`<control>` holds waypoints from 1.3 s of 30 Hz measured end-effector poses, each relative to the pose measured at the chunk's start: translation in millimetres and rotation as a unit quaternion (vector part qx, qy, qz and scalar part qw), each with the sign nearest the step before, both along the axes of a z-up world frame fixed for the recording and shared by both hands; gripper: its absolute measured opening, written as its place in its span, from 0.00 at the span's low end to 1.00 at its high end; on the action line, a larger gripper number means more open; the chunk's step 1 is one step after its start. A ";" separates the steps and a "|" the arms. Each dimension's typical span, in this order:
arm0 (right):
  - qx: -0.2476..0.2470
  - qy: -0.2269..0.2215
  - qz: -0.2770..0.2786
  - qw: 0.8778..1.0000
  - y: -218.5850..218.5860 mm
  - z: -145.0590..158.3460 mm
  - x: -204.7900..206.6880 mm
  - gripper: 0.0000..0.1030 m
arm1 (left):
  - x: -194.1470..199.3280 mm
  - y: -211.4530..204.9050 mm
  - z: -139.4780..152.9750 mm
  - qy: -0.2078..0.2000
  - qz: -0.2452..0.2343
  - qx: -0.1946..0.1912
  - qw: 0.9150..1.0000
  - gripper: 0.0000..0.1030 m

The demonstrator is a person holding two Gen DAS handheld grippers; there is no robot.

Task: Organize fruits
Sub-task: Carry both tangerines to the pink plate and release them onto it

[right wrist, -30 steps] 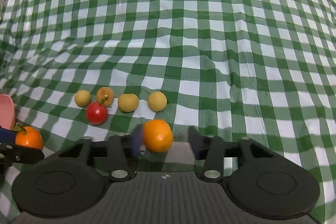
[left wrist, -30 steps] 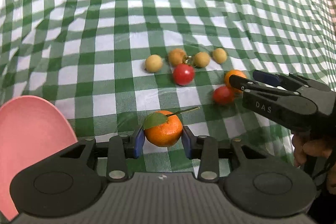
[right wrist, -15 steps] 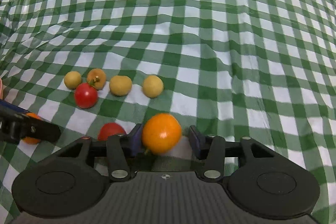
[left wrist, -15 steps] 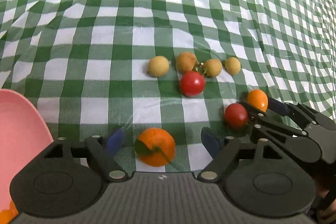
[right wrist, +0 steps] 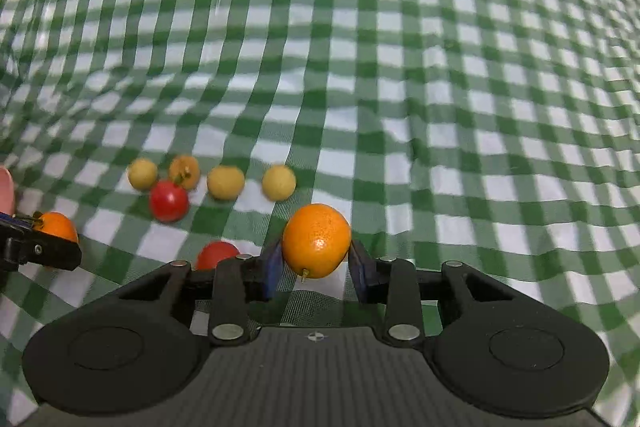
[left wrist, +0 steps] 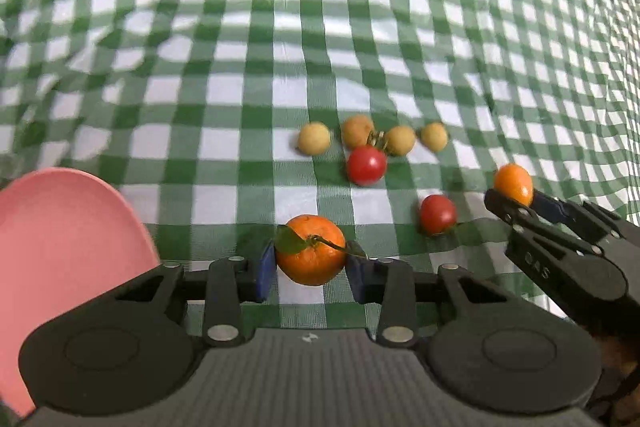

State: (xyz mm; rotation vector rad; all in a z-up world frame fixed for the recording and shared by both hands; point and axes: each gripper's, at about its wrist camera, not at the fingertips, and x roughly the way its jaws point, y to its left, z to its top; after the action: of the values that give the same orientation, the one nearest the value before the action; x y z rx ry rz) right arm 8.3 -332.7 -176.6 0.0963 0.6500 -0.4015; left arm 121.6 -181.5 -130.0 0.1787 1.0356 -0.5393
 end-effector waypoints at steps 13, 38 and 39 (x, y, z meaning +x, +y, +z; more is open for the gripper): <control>0.056 -0.012 0.105 0.993 111.6 57.2 -58.6 0.35 | -68.3 85.4 76.7 -0.024 0.055 0.033 0.998 0.40; 0.025 0.008 0.230 0.973 232.9 97.6 -62.0 0.35 | -88.9 201.1 95.8 -0.030 0.149 0.014 0.988 0.40; 0.023 0.010 0.232 0.972 233.8 96.5 -59.3 0.35 | -85.4 202.0 93.8 -0.029 0.150 0.016 0.988 0.40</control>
State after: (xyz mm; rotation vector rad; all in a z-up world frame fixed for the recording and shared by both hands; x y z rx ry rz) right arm -51.0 -98.9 -80.1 -0.0166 0.6782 0.0639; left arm 36.2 20.5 -36.2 0.0633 0.9930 -0.2432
